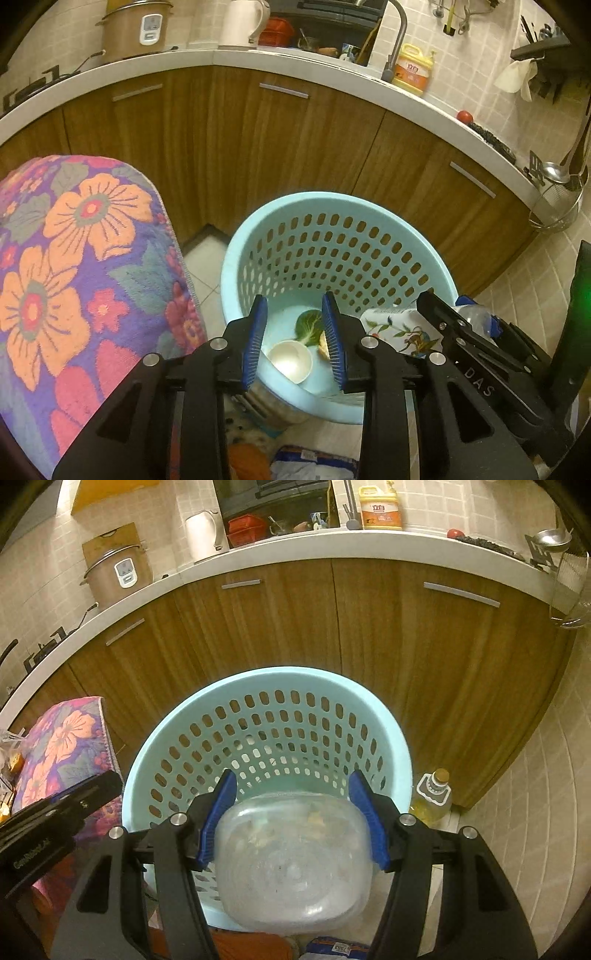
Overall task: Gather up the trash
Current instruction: 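Open both tools to drop the cup and bottle into the basket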
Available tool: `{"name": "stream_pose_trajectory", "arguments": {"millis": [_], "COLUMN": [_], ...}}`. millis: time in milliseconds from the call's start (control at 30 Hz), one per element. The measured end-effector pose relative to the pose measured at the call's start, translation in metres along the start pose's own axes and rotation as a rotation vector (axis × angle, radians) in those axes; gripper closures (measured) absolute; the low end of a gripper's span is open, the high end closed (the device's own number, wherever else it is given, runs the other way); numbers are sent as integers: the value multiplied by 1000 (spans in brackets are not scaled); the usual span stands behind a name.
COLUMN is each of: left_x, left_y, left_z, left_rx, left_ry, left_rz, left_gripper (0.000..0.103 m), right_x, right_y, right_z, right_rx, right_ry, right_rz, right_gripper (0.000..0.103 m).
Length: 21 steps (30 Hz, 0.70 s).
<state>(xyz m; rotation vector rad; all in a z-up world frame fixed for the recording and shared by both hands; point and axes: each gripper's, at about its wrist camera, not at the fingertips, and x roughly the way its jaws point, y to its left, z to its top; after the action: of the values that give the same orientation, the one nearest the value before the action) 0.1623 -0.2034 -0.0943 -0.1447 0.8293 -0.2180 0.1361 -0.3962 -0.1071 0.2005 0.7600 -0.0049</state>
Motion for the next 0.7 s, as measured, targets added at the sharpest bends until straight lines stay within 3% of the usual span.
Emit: {"name": "stream_pose_trajectory", "arguments": {"millis": [500,700], "left_x": [-62,-114], "left_y": [0,15], "left_z": [3,4], "left_rx": [-16,-17], "left_ry": [-86,-178], "left_rz": [-76,-80], "left_gripper": [72,61], "right_x": [-41,-71], "right_y": [8,35], "right_z": [7,8], "right_rx": [0,-36], "right_ry": [-60,-111], "right_rz": [-7,13], "right_gripper": [38,38]}}
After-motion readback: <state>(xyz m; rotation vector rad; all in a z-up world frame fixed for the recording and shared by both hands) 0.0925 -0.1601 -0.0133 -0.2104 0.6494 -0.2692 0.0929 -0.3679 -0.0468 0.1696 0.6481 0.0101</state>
